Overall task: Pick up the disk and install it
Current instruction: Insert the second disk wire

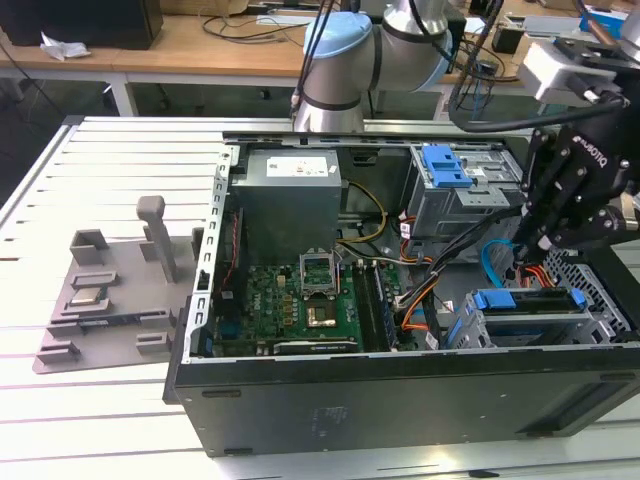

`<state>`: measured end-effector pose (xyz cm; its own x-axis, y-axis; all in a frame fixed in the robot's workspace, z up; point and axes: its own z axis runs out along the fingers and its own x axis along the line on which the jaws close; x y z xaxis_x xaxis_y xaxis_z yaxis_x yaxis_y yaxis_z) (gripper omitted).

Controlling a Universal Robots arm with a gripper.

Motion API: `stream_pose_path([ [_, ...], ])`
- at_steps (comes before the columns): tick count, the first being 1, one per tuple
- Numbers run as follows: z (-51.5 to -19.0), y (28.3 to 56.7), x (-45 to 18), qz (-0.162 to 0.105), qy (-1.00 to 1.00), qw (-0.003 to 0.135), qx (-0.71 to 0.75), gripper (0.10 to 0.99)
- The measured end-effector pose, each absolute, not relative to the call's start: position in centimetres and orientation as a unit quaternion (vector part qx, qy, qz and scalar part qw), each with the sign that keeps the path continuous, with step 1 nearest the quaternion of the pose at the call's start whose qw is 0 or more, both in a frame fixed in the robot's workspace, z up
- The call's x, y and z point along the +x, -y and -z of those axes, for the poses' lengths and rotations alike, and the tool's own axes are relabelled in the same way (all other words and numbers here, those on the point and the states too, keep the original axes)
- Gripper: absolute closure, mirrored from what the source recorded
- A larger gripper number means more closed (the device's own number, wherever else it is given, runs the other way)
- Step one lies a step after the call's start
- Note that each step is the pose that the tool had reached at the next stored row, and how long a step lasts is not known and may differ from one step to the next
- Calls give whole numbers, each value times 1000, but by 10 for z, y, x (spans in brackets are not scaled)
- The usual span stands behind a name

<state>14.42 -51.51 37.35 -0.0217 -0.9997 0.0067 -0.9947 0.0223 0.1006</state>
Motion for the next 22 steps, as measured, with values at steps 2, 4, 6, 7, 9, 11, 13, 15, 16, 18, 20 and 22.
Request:
stream_pose_path([
  [2, -372, 515, 143, 33, 710, 38, 702, 784],
  [4, -372, 515, 143, 33, 710, 38, 702, 784],
  [6, -372, 515, 143, 33, 710, 38, 702, 925],
  [7, -372, 515, 143, 33, 710, 38, 702, 925],
  [9, -372, 515, 143, 33, 710, 38, 702, 925],
  [11, -372, 516, 143, 33, 710, 38, 702, 925],
  [13, -372, 520, 143, 33, 710, 38, 702, 925],
  [15, -370, 525, 143, 33, 710, 38, 702, 925],
  [16, -368, 527, 144, 33, 710, 38, 702, 925],
  [18, -362, 531, 149, 34, 710, 39, 702, 925],
  [20, -356, 531, 154, 34, 710, 39, 702, 925],
  [22, -350, 532, 157, 34, 710, 39, 702, 925],
])
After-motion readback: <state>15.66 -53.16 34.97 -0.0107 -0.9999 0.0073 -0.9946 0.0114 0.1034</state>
